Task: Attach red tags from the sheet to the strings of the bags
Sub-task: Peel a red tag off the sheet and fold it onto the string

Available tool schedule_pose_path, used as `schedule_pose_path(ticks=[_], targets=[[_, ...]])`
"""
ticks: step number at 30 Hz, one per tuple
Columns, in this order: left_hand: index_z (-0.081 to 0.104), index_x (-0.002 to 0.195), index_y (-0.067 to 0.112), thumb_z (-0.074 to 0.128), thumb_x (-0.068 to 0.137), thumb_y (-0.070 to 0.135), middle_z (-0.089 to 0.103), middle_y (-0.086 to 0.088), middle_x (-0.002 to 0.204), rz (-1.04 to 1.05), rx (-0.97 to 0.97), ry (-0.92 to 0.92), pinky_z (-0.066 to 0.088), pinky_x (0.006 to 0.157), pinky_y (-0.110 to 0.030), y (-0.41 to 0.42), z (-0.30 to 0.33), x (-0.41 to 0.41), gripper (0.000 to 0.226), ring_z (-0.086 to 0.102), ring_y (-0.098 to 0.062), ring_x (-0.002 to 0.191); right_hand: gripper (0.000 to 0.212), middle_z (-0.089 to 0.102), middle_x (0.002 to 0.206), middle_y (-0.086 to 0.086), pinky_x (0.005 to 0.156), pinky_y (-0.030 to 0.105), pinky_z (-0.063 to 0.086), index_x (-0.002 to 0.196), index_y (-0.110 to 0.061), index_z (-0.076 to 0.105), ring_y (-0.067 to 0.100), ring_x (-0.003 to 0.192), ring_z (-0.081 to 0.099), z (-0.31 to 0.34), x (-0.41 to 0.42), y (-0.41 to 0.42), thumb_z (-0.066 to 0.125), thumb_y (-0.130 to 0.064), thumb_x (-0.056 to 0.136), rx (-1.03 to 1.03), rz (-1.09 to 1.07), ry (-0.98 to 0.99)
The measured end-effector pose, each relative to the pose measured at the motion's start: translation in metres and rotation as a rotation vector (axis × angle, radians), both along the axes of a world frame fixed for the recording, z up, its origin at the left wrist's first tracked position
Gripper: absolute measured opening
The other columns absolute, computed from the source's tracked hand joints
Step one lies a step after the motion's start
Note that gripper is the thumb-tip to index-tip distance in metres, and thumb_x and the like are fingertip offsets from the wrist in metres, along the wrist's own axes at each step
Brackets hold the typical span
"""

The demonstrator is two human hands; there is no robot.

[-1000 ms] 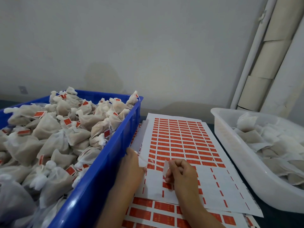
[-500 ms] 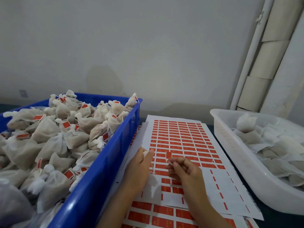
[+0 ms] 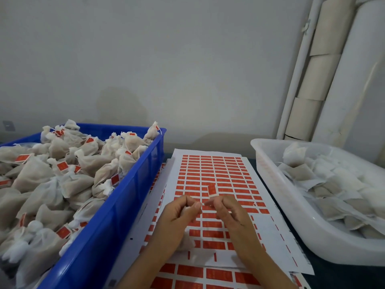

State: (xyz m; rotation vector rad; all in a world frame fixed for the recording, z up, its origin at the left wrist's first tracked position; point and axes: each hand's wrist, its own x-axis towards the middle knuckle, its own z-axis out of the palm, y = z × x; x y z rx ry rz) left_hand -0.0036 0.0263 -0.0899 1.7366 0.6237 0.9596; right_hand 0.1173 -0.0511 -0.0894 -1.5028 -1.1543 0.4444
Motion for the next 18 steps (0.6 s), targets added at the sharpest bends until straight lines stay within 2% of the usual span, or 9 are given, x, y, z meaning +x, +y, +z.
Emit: schedule_pose_path(ticks=[3,6,9,11,13,15,18], targets=[[0.061,0.074,0.019,0.052,0.091,0.021,0.063,0.015,0.064,-0.013,0.030,0.020,0.048,0.065,-0.008,-0.003,0.000,0.003,0.019,0.059,0.000,0.068,0.045,0.057,0.111,-0.018,0.092,0.011,0.041,0.105,-0.031,0.055,0.000,0.105,0.053,-0.002,0.000,0.001,0.037,-0.057,0.074,0.013,0.034,0.048],[0.065,0.077,0.023,0.056,0.089,0.023,0.066,0.017,0.070,0.008,0.062,0.044,0.048,0.067,-0.008,-0.003,0.001,0.011,0.015,0.061,0.001,0.076,0.042,0.058,0.109,-0.017,0.089,0.012,0.043,0.104,-0.029,0.055,0.003,0.104,0.056,-0.003,-0.003,0.000,0.039,-0.054,0.075,0.031,0.027,0.108],[0.066,0.076,0.030,0.061,0.086,0.028,0.066,0.020,0.071,0.075,0.077,0.080,0.044,0.064,-0.004,-0.003,0.003,0.020,0.010,0.060,0.004,0.078,0.033,0.058,0.102,-0.021,0.085,0.013,0.044,0.099,-0.030,0.054,0.003,0.097,0.057,-0.003,-0.003,0.000,0.041,-0.051,0.077,0.107,-0.123,0.140],[0.067,0.077,0.030,0.063,0.084,0.030,0.066,0.023,0.073,0.130,0.057,0.093,0.041,0.063,-0.003,-0.003,0.004,0.025,0.008,0.061,0.004,0.079,0.024,0.060,0.100,-0.019,0.086,0.021,0.049,0.099,-0.029,0.054,0.007,0.094,0.060,-0.001,0.001,-0.002,0.044,-0.044,0.082,0.193,-0.248,0.147],[0.068,0.080,0.029,0.064,0.083,0.033,0.066,0.024,0.076,0.175,0.024,0.081,0.038,0.065,-0.004,-0.002,0.002,0.027,0.006,0.061,0.002,0.080,0.018,0.064,0.099,-0.013,0.072,0.021,0.055,0.101,-0.028,0.053,0.008,0.087,0.066,0.003,0.007,-0.006,0.047,-0.037,0.087,0.271,-0.300,0.230],[0.068,0.080,0.029,0.065,0.082,0.033,0.065,0.025,0.077,0.218,-0.015,0.057,0.037,0.063,-0.005,-0.001,0.001,0.028,0.005,0.061,0.001,0.080,0.015,0.066,0.095,-0.010,0.056,0.012,0.051,0.104,-0.027,0.052,0.003,0.081,0.067,0.008,0.010,-0.010,0.049,-0.031,0.089,0.335,-0.307,0.321],[0.067,0.078,0.030,0.066,0.081,0.033,0.065,0.029,0.073,0.228,-0.040,0.043,0.034,0.060,-0.003,0.000,-0.001,0.028,0.005,0.060,0.007,0.079,0.017,0.069,0.090,-0.011,0.054,0.010,0.049,0.107,-0.027,0.052,0.002,0.080,0.068,0.013,0.008,-0.012,0.050,-0.027,0.090,0.371,-0.260,0.351]])
